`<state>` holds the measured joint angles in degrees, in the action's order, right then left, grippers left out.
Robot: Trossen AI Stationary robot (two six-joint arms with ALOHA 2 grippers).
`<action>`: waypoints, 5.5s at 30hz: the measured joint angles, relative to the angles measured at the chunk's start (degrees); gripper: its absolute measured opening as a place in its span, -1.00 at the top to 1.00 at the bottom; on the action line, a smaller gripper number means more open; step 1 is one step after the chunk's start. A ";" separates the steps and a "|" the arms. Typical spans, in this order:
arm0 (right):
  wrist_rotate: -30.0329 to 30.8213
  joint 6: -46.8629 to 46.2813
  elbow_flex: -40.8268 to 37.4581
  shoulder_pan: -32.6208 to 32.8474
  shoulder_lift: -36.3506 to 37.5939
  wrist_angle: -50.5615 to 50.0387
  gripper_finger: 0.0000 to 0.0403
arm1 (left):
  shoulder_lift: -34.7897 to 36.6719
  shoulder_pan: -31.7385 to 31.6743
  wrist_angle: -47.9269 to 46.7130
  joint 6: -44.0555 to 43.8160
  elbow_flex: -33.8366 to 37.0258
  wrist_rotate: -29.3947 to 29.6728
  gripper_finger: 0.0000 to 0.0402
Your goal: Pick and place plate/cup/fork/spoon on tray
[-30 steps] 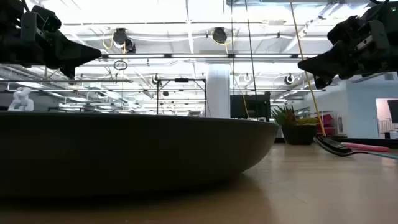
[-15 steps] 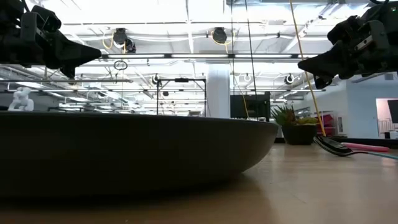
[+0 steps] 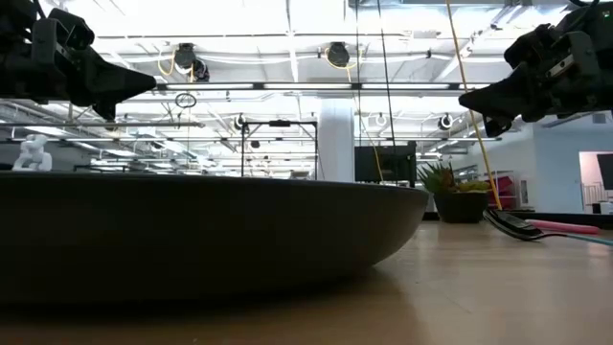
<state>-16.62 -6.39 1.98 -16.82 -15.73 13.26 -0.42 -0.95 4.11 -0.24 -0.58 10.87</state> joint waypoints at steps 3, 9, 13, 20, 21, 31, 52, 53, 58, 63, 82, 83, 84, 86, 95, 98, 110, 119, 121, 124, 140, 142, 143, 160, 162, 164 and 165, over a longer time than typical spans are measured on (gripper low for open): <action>0.01 0.02 -0.01 -0.02 0.01 0.00 1.00 | 0.01 0.01 0.00 0.01 0.00 0.00 0.85; 0.00 0.02 -0.02 -0.02 0.02 0.00 1.00 | 0.02 0.00 0.00 -0.01 0.00 0.00 0.85; 0.00 0.01 0.00 -0.02 0.02 0.01 1.00 | 0.00 0.00 0.00 0.01 0.00 0.00 0.85; 0.00 0.01 0.00 -0.01 0.02 0.00 1.00 | 0.00 0.00 0.34 -0.02 0.00 0.00 0.85; 0.01 0.02 -0.02 -0.02 0.02 0.01 1.00 | 0.00 0.01 0.91 -0.14 0.00 0.00 0.85; 0.00 0.00 -0.01 -0.02 0.00 0.03 1.00 | 0.00 0.00 8.61 -5.00 -0.02 -0.03 0.85; 0.09 -11.52 0.00 -0.02 0.00 0.20 1.00 | 0.00 0.02 11.53 -23.99 -0.04 -4.98 0.85; 0.09 -11.53 -0.01 -0.01 0.00 0.22 1.00 | 0.00 0.02 12.43 -24.15 -0.04 -4.32 0.85; 0.11 -11.39 0.00 -0.02 0.00 0.20 1.00 | -1.47 -0.13 9.85 -25.05 -2.43 0.78 0.85; 0.43 -8.91 -0.02 -0.02 0.00 0.25 1.00 | -12.20 0.66 -12.68 -33.44 -12.89 -0.42 0.84; 0.50 -4.84 0.00 -0.01 0.01 0.23 1.00 | -79.33 11.38 -61.53 -39.74 -62.47 -10.29 0.84; 0.49 -4.98 0.00 -0.02 0.02 0.22 1.00 | -81.32 11.74 -61.46 -39.98 -62.76 -11.90 0.84; 0.44 -5.32 -0.01 0.00 0.00 0.21 1.00 | -83.00 12.09 -61.36 -39.99 -63.03 -13.57 0.82; 0.34 -6.25 -0.01 -0.01 0.02 0.19 1.00 | -85.45 12.63 -61.36 -40.01 -63.35 -16.06 0.73; 0.07 -9.85 0.00 0.02 0.00 -3.73 1.00 | -87.87 13.02 -60.98 -48.51 -64.08 -18.69 -0.08; 0.07 -9.90 -0.02 0.02 0.00 -5.14 1.00 | -87.87 13.02 -60.86 -54.21 -64.08 -19.24 -0.29; 0.35 -7.48 -0.01 0.02 0.02 -4.46 1.00 | -88.88 13.64 -56.34 -64.84 -64.08 -15.59 -0.32; 1.76 -4.91 0.00 0.04 0.00 -1.95 1.00 | -94.10 15.88 -56.40 -63.46 -64.00 -15.85 -0.13; 1.77 -4.87 -0.02 0.03 0.01 -1.14 1.00 | -94.74 16.08 -56.07 -63.46 -64.00 -15.84 -0.11; 1.79 -4.67 -0.01 0.04 0.01 -0.74 1.00 | -95.71 16.15 -54.24 -63.47 -64.00 -16.02 -0.12; 1.79 -3.37 -0.01 0.04 0.00 -0.63 1.00 | -96.77 16.19 -50.96 -63.57 -61.45 -15.89 -0.12; 1.79 -3.37 0.00 0.04 0.00 -0.63 1.00 | -96.79 16.19 -50.89 -63.62 -60.93 -15.87 -0.12; 1.79 -3.37 -0.01 0.04 0.00 -0.63 1.00 | -96.79 16.08 -50.86 -63.60 -60.85 -15.83 -0.12; 1.77 -3.37 0.00 0.04 0.00 -0.58 1.00 | -96.79 15.65 -48.73 -62.89 -60.15 -13.56 -0.12; 1.77 -3.37 0.00 0.04 0.00 -0.14 1.00 | -96.79 15.60 -48.76 -62.70 -60.14 -13.40 -0.12; 1.77 -3.37 0.00 0.04 0.02 0.35 1.00 | -96.96 15.60 -47.62 -62.68 -59.69 -13.40 -0.12; 1.77 -3.37 -0.01 0.04 0.02 0.37 1.00 | -97.23 15.60 -46.87 -62.66 -59.39 -13.45 -0.12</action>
<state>-14.85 -9.76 1.96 -16.78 -15.70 13.63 -97.65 14.66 -42.77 -62.89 -59.97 -2.58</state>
